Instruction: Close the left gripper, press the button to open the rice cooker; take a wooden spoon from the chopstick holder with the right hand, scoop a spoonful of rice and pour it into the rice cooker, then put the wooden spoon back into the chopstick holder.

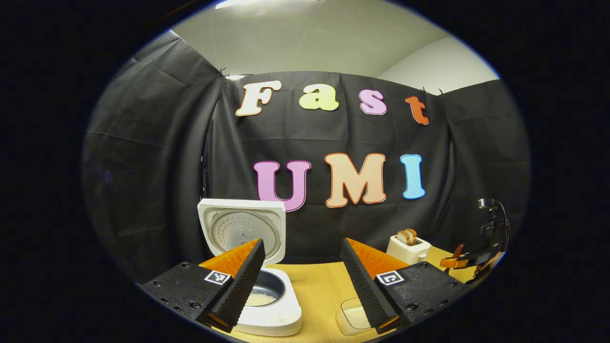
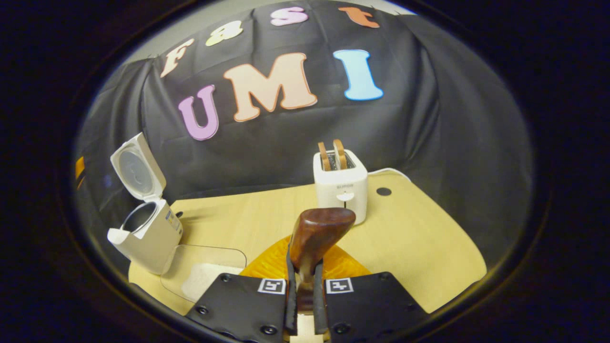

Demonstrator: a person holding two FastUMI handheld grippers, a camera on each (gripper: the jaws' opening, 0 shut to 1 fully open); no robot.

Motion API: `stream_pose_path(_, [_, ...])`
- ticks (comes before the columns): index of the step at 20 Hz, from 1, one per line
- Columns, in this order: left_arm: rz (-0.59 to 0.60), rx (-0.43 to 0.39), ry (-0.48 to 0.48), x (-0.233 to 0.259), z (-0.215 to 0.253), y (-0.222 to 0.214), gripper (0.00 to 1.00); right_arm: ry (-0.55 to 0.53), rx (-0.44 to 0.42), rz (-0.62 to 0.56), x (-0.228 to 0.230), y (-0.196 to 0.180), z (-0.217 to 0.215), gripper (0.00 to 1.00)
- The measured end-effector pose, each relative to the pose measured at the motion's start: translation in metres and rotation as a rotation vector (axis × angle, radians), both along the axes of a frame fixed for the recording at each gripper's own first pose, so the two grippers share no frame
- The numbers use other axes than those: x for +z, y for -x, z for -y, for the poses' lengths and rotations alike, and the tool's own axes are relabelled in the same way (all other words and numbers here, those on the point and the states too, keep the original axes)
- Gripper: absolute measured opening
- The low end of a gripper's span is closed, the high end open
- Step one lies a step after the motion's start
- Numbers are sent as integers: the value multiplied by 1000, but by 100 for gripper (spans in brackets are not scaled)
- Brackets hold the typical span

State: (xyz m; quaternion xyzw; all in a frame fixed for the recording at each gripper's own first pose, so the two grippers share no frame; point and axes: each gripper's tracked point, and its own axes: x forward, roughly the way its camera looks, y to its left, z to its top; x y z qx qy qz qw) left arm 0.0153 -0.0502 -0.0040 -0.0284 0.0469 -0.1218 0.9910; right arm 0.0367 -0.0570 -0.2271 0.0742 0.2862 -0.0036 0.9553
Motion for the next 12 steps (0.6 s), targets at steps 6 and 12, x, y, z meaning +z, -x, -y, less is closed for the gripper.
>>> stream_pose_path(6, [4,6,-12,4,2,4,95,-132,-85,-72,-34,6,17,17])
stream_pose_path(12, [7,1,-15,7,8,4,93,-208,-126,-99,-41,13,25,28])
